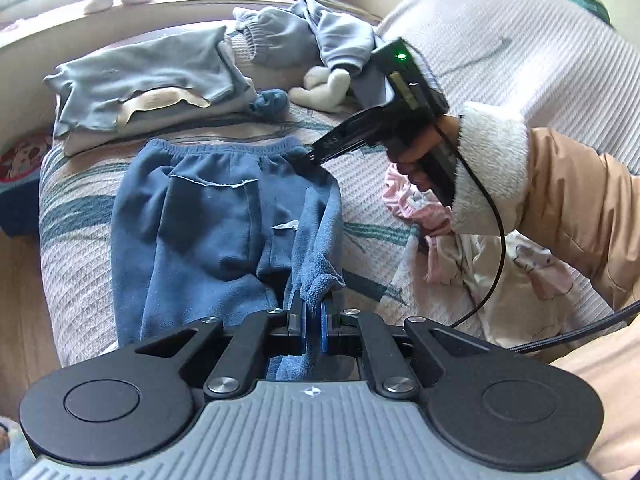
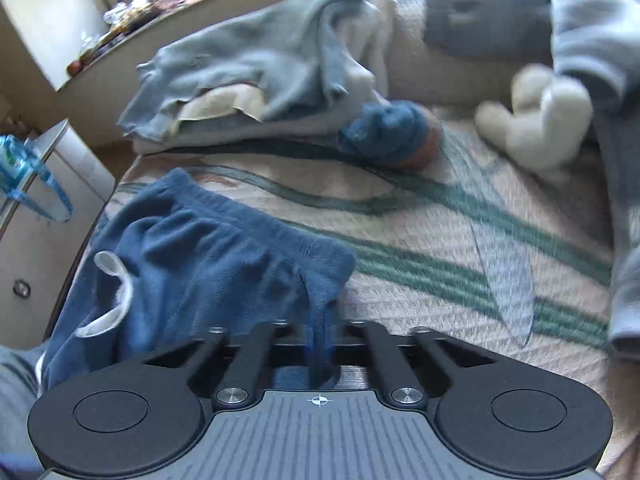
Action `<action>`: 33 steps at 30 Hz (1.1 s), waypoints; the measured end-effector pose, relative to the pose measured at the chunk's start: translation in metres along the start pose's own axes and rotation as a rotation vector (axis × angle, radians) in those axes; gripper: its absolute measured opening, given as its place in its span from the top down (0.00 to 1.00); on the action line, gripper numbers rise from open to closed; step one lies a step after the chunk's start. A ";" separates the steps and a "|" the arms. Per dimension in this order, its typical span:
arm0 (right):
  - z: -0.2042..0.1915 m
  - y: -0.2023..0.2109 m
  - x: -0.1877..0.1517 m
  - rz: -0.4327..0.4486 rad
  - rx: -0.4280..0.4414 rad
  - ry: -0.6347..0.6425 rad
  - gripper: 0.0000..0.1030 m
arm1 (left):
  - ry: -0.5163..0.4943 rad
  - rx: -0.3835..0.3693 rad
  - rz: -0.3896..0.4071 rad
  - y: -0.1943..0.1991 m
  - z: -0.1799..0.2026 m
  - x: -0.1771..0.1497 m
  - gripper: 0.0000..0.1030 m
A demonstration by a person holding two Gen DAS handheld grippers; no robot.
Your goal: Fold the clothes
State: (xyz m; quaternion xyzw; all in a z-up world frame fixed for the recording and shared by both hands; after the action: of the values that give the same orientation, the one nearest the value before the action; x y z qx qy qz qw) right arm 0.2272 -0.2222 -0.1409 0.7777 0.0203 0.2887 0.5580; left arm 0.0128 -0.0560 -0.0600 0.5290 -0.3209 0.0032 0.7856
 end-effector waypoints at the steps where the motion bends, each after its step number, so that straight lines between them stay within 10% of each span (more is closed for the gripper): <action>1: -0.007 0.012 0.006 0.022 0.002 0.025 0.98 | 0.009 -0.005 0.008 0.003 -0.003 -0.001 0.94; 7: -0.064 0.072 0.062 0.158 0.058 0.134 0.98 | 0.180 0.001 0.057 0.032 -0.046 -0.031 0.94; 15: -0.165 -0.040 0.118 0.006 0.034 0.257 0.97 | 0.388 0.114 -0.009 0.023 -0.114 -0.078 0.94; 23: -0.157 -0.038 0.111 0.065 0.054 0.151 0.62 | 0.381 0.103 -0.080 0.013 -0.117 -0.093 0.70; 33: -0.154 0.044 0.004 -0.002 0.117 0.284 0.62 | 0.418 0.059 -0.043 0.017 -0.117 -0.094 0.74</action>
State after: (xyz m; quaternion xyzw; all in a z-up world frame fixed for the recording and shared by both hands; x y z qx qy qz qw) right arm 0.1456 -0.1055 -0.0682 0.7602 0.1163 0.3935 0.5037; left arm -0.0097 0.0802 -0.1212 0.5463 -0.1393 0.1056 0.8192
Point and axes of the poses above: each gripper's, at about its wrist camera, not at the fingertips, and y roughly against the way its jaws point, z to its right, x to its top, the point moved 10 cm from there along -y, roughly the way its jaws point, and after that the axes turned 9 degrees about -z, right-handed, at the moved point
